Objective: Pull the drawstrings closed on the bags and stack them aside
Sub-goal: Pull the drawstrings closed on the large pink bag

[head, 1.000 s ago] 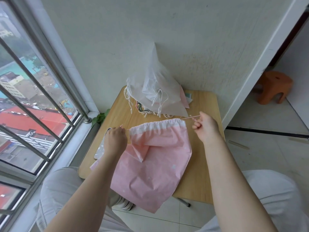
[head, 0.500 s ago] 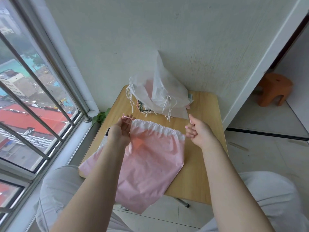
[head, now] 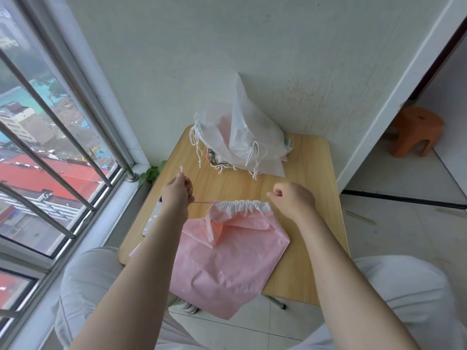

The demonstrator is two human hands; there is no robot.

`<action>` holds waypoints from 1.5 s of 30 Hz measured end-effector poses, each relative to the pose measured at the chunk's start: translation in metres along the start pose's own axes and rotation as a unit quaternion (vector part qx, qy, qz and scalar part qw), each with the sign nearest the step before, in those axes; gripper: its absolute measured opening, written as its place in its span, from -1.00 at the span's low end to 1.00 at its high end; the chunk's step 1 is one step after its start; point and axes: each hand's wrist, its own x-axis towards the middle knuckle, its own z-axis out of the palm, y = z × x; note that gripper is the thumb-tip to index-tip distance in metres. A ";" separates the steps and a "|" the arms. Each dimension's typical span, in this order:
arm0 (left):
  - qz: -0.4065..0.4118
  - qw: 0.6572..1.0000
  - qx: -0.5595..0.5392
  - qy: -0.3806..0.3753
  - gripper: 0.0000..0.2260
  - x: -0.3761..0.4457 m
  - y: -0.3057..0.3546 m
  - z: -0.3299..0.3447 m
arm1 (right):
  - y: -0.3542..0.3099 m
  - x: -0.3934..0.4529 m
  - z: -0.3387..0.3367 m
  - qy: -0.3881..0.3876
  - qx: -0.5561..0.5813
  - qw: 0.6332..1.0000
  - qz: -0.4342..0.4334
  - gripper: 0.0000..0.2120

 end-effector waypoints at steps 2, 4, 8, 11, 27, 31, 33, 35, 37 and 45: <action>0.095 0.980 0.171 0.023 -0.69 -0.007 0.003 0.003 | -0.004 0.001 0.006 -0.026 0.005 0.999 -0.028 -0.52; 0.210 0.918 0.335 0.027 -0.68 -0.015 0.003 0.007 | -0.009 0.001 0.008 -0.046 0.025 0.998 -0.033 -0.46; 0.308 0.821 0.481 -0.005 -0.69 -0.021 -0.011 0.006 | -0.016 0.001 0.010 -0.068 0.243 0.967 0.037 -0.48; 0.321 0.792 0.518 0.015 -0.69 -0.014 -0.021 -0.007 | -0.004 0.002 0.008 -0.019 0.297 0.951 0.085 -0.53; 0.278 0.852 0.442 -0.039 -0.80 -0.026 0.016 0.017 | -0.011 0.009 0.013 -0.052 0.280 0.956 0.062 -0.72; 0.317 0.807 0.482 0.126 -0.78 -0.017 0.024 0.011 | -0.011 0.007 0.019 -0.025 0.311 0.946 0.091 -0.74; 0.287 0.803 0.507 0.126 -0.81 -0.014 0.022 0.008 | -0.013 0.006 0.020 -0.018 0.310 0.946 0.093 -0.72; 0.235 0.791 0.564 0.031 -0.83 -0.014 0.012 0.011 | -0.016 0.005 0.020 -0.010 0.296 0.950 0.095 -0.66; 0.211 0.741 0.635 -0.058 -0.69 -0.017 -0.004 0.012 | -0.017 0.005 0.023 -0.007 0.286 0.952 0.107 -0.64; 0.172 0.772 0.612 -0.024 -0.82 -0.016 -0.019 0.015 | -0.006 0.002 0.028 -0.134 0.240 0.952 0.134 -0.66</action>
